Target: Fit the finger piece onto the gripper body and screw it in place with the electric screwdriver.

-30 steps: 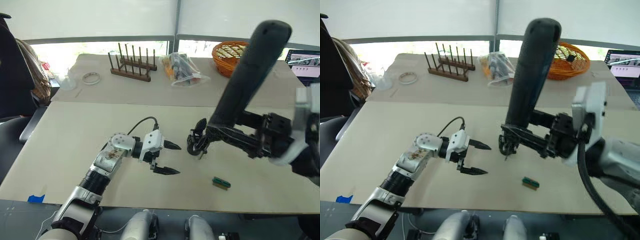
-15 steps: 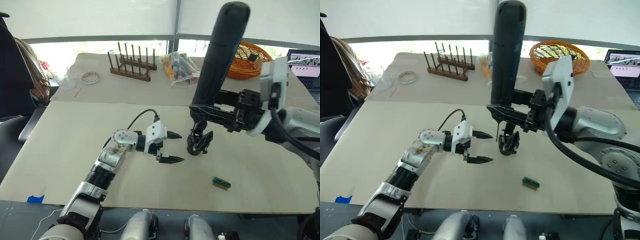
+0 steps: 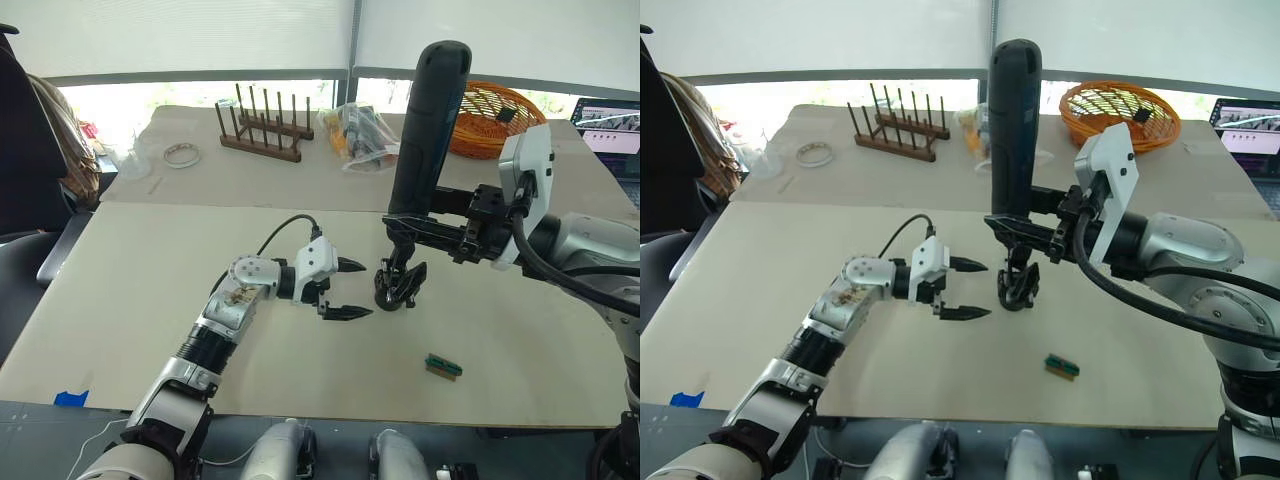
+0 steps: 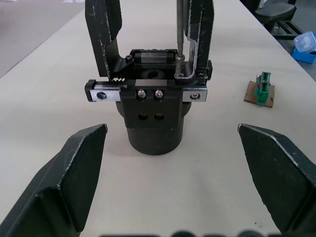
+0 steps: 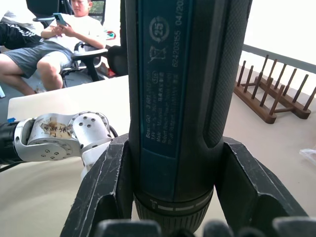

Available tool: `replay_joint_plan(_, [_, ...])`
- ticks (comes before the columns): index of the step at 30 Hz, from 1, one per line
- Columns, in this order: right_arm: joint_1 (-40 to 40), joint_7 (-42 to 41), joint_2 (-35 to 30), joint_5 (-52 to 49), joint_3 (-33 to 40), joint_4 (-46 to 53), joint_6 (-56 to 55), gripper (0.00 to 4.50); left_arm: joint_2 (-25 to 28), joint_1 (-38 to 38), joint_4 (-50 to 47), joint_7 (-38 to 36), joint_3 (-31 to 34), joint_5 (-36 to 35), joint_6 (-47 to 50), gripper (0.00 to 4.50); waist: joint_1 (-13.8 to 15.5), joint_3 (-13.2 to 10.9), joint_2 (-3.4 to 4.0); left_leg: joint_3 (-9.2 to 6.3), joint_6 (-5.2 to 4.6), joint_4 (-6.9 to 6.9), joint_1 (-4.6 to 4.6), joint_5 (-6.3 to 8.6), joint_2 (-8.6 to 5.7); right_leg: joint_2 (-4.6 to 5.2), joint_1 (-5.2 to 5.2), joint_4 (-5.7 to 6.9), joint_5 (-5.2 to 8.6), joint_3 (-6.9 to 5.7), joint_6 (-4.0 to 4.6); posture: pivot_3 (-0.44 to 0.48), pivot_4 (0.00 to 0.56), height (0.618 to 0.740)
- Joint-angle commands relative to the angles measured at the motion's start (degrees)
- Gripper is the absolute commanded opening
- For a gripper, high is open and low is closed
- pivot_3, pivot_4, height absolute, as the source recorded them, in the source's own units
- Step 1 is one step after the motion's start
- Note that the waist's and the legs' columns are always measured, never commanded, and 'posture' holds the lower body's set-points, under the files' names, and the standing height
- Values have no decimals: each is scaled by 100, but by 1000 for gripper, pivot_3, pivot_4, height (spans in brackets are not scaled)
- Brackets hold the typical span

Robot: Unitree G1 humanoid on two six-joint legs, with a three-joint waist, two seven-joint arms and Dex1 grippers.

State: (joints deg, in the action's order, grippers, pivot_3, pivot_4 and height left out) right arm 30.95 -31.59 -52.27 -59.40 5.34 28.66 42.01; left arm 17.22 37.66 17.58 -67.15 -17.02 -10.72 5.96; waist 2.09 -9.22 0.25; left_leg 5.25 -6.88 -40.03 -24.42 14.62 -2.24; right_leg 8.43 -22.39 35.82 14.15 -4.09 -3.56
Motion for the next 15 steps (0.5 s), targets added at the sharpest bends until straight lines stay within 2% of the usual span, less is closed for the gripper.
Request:
replay_joint_plan(1, [108, -52, 25, 47, 401, 99, -56, 1925, -45, 118, 27, -50, 1, 39, -168, 4500, 0, 0, 0, 1, 0, 0, 0, 0, 0, 0, 0, 1, 0, 0, 0, 0, 150, 740])
replay_joint_plan(15, [35, -202, 17, 301, 455, 125, -3, 1925, -154, 187, 212, -131, -10, 178, -334, 4500, 0, 0, 0, 0, 0, 0, 0, 0, 0, 0, -1, 0, 0, 0, 0, 0, 150, 740])
